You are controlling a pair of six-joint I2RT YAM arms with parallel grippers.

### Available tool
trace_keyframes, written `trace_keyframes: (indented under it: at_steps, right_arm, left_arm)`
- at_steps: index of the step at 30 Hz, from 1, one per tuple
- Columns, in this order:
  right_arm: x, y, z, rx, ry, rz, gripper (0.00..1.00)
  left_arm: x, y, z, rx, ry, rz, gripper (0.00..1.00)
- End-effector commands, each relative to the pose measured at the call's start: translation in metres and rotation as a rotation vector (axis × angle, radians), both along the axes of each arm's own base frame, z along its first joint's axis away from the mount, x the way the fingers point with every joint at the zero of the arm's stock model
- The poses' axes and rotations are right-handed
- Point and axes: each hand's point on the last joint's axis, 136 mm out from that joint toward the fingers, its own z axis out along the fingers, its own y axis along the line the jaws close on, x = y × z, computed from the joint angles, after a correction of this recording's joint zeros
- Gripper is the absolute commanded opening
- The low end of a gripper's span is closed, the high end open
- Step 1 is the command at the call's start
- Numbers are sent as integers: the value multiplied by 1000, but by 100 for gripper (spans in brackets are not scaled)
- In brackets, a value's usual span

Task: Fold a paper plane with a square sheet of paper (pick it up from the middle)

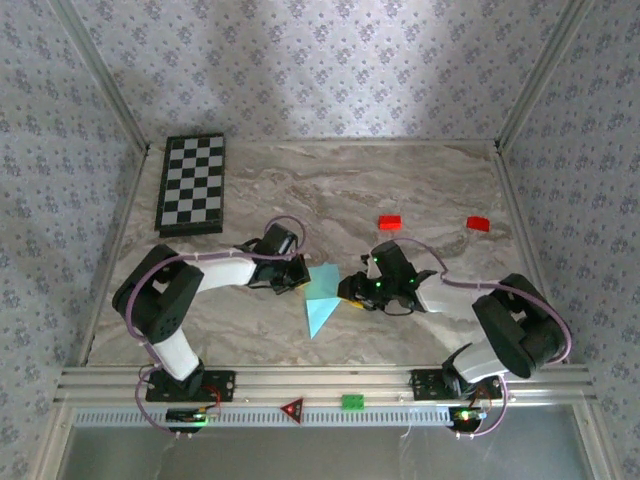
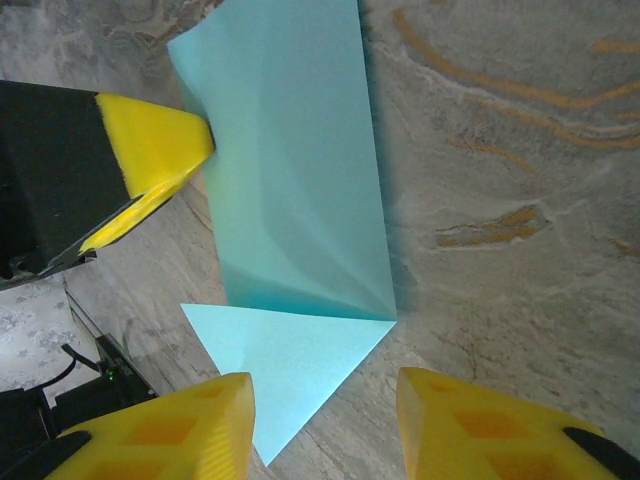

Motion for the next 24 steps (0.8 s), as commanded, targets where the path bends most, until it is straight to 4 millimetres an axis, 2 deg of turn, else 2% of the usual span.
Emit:
trace_keyframes:
  at_steps: [1, 5, 12, 20, 24]
  right_arm:
    - [8, 7, 1, 24, 9, -30, 44]
    - [11, 10, -5, 40, 41, -52, 44]
    - [11, 4, -14, 12, 64, -99, 44]
    - [28, 25, 19, 218, 5, -94, 45]
    - [31, 31, 22, 222, 21, -56, 45]
  left_arm:
    - [-25, 16, -29, 64, 93, -10, 1]
    - [-26, 16, -31, 66, 99, -10, 1]
    - [-27, 16, -29, 65, 97, -13, 0]
    - [-28, 16, -31, 68, 101, -22, 0]
    - [-29, 13, -30, 67, 99, -29, 0]
